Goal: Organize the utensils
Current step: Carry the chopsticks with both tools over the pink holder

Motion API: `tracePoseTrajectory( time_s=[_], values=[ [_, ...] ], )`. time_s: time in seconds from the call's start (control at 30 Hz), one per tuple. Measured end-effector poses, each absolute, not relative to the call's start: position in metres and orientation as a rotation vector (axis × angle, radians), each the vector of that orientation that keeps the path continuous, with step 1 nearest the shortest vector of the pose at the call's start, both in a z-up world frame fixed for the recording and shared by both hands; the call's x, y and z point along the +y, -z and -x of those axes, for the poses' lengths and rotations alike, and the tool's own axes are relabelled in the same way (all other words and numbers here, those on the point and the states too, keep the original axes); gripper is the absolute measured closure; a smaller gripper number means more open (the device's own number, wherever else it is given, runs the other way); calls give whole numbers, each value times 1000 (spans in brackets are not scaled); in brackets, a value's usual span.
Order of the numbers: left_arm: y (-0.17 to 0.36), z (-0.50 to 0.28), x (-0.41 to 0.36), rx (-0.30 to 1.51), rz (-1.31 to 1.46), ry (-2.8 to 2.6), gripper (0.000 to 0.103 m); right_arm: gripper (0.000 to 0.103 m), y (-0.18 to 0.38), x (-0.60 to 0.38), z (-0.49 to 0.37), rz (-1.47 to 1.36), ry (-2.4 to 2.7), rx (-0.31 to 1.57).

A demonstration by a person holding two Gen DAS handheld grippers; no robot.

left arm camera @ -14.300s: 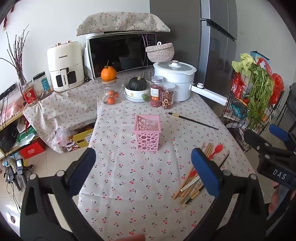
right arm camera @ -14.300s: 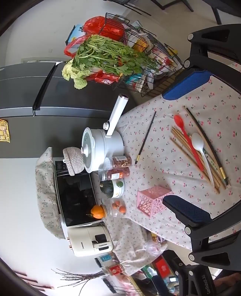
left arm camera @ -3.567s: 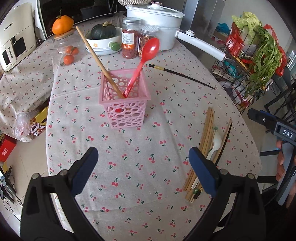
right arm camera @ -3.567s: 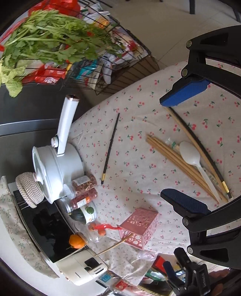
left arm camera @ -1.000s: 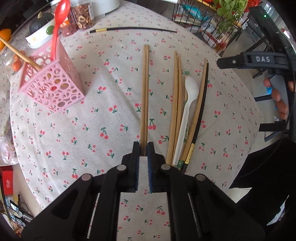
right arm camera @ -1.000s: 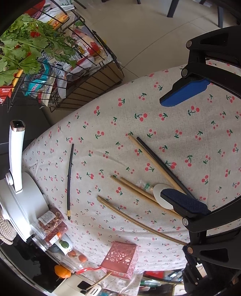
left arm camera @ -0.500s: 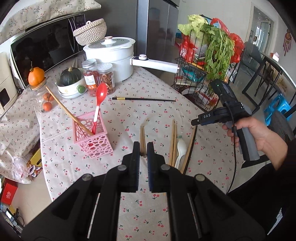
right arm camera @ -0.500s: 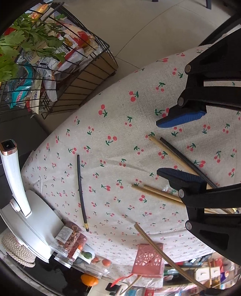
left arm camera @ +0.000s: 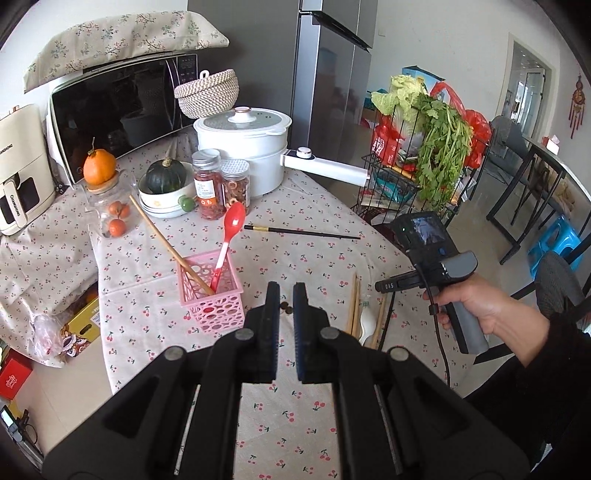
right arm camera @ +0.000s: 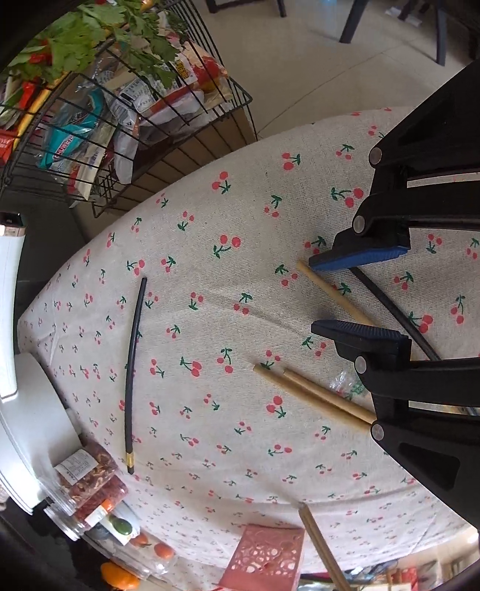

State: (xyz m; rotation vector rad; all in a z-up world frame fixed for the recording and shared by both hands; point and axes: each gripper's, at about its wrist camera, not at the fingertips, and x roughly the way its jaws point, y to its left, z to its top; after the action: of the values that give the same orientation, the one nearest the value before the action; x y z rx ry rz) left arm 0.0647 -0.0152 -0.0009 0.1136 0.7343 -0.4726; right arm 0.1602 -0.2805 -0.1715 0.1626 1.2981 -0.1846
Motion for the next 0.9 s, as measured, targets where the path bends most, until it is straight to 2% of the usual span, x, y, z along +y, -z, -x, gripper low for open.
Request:
tracePoseTrajectory(
  time_s=[0.03,0.07,0.27,0.53,0.9],
  values=[
    [0,-65,-15,723,-114,465,95,78,172,-277,-161,-150,193,1292],
    [0,-64,-14,713,-112,460,96,86,171,-276,-162,-158,192,1281],
    [-3,-65,-12,681,-99,447,96,92,171,-283,-163,-283,124,1216],
    [-16,-56,1,616,-57,431,98,97,109,-272,-135,-334,10,998],
    [-25,-49,3,573,-46,428,98,98,16,-232,-59,-223,-135,707]
  ],
)
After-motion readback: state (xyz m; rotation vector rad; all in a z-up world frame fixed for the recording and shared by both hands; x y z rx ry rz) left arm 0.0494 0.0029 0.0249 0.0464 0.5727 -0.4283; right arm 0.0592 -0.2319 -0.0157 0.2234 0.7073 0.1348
